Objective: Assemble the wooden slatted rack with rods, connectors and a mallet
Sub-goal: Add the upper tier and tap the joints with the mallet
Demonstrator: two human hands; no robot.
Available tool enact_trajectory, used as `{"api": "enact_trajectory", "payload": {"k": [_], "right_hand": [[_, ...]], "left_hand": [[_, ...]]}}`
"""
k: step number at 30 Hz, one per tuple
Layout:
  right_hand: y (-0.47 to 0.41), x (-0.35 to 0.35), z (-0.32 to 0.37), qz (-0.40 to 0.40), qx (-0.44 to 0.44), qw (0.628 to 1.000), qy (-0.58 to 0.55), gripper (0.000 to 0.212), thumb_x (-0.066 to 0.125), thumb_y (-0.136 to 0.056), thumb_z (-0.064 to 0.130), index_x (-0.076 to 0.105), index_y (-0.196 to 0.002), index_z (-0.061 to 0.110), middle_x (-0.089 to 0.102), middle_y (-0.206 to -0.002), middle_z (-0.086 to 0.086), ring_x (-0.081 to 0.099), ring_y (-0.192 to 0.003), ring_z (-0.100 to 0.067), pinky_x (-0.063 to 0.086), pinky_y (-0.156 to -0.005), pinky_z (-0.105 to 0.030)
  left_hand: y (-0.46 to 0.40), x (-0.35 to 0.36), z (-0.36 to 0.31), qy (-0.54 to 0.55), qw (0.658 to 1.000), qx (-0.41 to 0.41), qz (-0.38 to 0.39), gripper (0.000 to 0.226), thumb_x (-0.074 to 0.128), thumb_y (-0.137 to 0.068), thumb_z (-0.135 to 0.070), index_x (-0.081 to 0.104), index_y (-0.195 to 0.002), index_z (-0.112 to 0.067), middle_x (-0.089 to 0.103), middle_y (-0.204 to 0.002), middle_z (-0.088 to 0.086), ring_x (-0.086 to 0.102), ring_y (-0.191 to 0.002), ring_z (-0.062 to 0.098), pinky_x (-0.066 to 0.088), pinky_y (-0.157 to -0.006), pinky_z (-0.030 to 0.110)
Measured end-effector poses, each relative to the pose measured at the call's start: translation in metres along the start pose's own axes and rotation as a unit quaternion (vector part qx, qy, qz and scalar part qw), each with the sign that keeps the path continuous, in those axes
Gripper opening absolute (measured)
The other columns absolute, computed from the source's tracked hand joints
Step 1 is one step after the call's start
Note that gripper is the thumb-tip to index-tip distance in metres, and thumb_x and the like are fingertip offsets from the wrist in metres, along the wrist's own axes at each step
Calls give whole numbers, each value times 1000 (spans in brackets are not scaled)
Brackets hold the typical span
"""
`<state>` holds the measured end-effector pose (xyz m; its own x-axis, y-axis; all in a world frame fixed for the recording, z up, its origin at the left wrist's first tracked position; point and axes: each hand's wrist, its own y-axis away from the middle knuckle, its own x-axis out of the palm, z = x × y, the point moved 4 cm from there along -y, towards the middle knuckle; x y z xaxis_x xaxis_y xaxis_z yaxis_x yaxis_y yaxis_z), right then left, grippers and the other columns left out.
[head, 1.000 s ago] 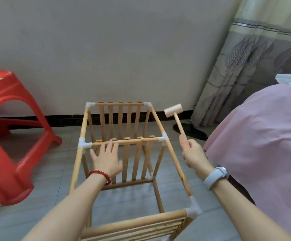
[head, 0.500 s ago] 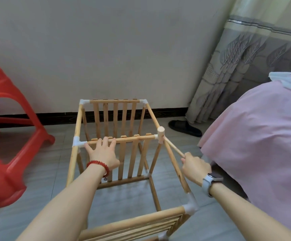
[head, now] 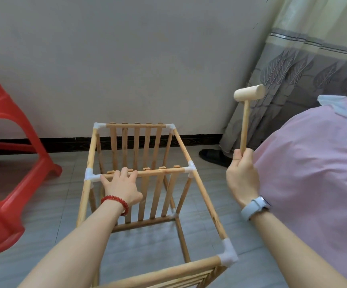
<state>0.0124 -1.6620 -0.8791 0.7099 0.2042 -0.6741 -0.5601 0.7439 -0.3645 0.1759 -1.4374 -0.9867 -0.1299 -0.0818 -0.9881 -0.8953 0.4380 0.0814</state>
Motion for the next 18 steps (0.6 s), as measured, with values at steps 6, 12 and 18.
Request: {"api": "enact_trajectory", "payload": {"k": [6,12,18], "right_hand": [[39,46,-36,286,74,925,239,30,26,-102,33,47,-106,13,57,-90,-3,59,-84,-22,46,-72,-34],[48,59,33,238,-76,965,77,25,25,-102,34,41,-110,16,55,-79,2,52,-59,-16,45,-55,-34],[58,85,144,272,-202,936,91,29,31,-102,33,52,-101,13,56,-74,2,58,-66,-18,48,-59,-33]], "left_hand": [[1,7,8,21,999,28,19,70,54,-86,-41,21,-147,-30,24,-150,-1,21,-140,20,16,-113,59],[29,3,47,53,996,-34,-68,62,48,-90,-31,24,-146,-21,20,-153,4,14,-144,22,9,-112,62],[76,22,100,186,972,-116,82,74,34,-97,-46,-4,-152,-13,13,-159,4,13,-145,26,-8,-108,65]]}}
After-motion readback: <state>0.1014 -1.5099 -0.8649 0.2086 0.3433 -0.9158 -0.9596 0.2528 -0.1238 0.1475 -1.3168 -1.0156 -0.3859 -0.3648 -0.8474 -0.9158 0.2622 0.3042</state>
